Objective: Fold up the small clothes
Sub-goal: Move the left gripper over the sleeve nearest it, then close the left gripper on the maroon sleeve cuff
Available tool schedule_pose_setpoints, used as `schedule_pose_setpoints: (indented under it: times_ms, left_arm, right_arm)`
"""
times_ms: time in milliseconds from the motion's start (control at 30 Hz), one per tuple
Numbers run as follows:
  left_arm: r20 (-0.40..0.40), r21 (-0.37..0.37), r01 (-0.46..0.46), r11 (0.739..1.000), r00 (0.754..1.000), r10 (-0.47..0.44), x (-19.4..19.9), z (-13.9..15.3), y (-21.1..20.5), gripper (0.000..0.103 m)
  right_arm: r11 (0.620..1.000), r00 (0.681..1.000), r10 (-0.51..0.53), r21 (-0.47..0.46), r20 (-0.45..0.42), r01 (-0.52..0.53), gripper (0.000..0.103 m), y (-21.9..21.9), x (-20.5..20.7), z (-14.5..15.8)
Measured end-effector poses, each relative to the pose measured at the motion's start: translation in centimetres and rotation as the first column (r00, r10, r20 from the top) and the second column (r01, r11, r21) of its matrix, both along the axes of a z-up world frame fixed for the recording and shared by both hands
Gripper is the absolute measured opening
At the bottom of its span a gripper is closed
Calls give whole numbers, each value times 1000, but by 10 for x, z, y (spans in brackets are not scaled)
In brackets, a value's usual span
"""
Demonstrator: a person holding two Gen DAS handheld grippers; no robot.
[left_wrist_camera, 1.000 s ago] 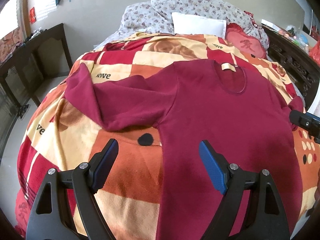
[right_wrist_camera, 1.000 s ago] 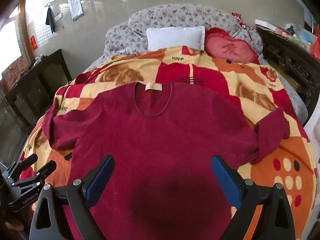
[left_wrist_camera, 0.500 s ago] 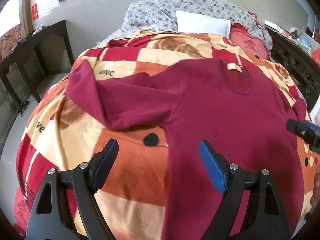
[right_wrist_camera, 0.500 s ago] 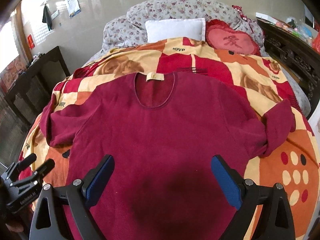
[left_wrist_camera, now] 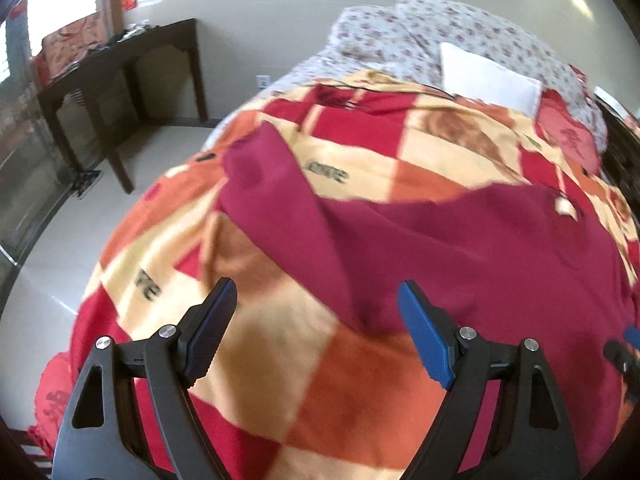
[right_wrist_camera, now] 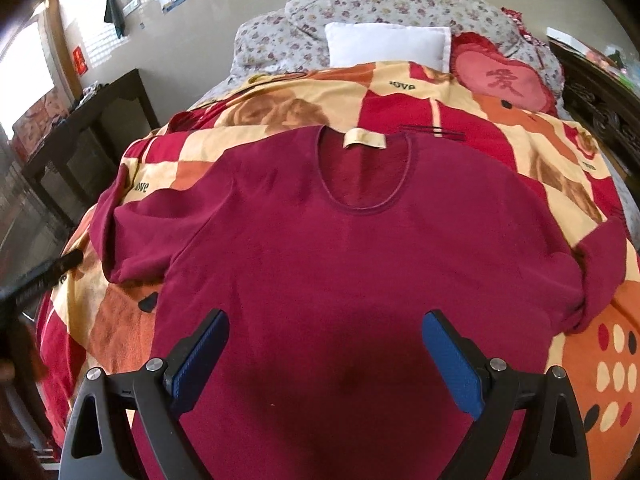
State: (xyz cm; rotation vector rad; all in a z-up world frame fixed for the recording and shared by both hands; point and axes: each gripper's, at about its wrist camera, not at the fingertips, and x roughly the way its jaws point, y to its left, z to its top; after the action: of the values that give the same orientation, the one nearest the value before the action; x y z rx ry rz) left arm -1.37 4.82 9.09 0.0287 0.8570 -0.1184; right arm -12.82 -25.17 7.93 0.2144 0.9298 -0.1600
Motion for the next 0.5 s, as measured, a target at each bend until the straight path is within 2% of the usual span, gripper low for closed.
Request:
schedule_pose_setpoints:
  times_ms: [167, 400, 500]
  left_arm:
    - [-11, 6, -36, 999, 999, 36, 31, 1, 9, 83]
    - [-38, 49, -72, 996, 997, 74, 93, 0, 9, 83]
    - [-59, 92, -117, 989, 991, 122, 126, -5, 10, 83]
  right_arm:
    - [1000, 1000, 13, 11, -22, -13, 96, 2, 4, -6]
    - [1000, 999, 18, 23, -42, -17, 96, 0, 2, -12]
    - [999, 998, 13, 31, -54, -11, 96, -3, 1, -16]
